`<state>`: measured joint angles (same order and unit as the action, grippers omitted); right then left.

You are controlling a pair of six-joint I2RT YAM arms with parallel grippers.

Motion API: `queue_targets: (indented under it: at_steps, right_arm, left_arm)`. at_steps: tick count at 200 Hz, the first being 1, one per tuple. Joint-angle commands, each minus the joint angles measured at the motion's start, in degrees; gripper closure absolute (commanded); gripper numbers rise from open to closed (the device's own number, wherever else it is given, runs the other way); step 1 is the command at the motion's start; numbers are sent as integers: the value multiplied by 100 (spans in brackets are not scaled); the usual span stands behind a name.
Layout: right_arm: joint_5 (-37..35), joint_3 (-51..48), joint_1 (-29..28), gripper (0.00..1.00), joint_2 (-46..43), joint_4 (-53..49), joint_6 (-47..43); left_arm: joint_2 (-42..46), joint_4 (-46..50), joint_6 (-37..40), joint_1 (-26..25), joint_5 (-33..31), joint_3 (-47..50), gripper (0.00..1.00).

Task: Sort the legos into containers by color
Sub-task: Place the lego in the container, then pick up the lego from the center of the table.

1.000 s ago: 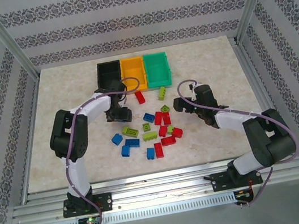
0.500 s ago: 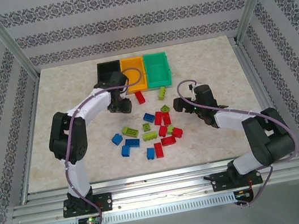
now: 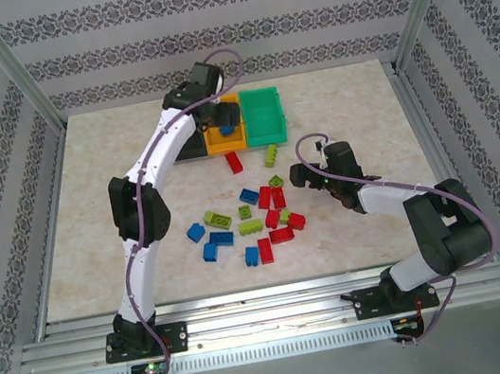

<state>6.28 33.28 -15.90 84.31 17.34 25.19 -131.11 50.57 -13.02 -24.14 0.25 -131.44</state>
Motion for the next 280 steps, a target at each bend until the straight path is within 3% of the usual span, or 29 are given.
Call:
queue_targets:
  at_steps: [1, 48, 83, 152, 208, 280]
  right_arm:
    - [-44, 153, -32, 6, 13, 27, 1]
    - [35, 201, -30, 6, 133, 50, 56]
    - [127, 302, -29, 6, 290, -1, 135]
    - [180, 329, -29, 6, 323, -12, 195]
    - [165, 311, -30, 6, 296, -21, 190]
    - [155, 311, -31, 6, 289, -30, 194]
  left_arm:
    - [542, 240, 79, -329, -283, 839, 18]
    - [2139, -1287, -50, -585, 420, 3891, 17]
    - [2329, -1405, -143, -794, 889, 4784, 16]
    - [1506, -965, 186, -1194, 605, 4164, 15]
    - [853, -230, 361, -1391, -264, 3515, 16]
    - [714, -337, 307, -1392, -67, 3547, 24]
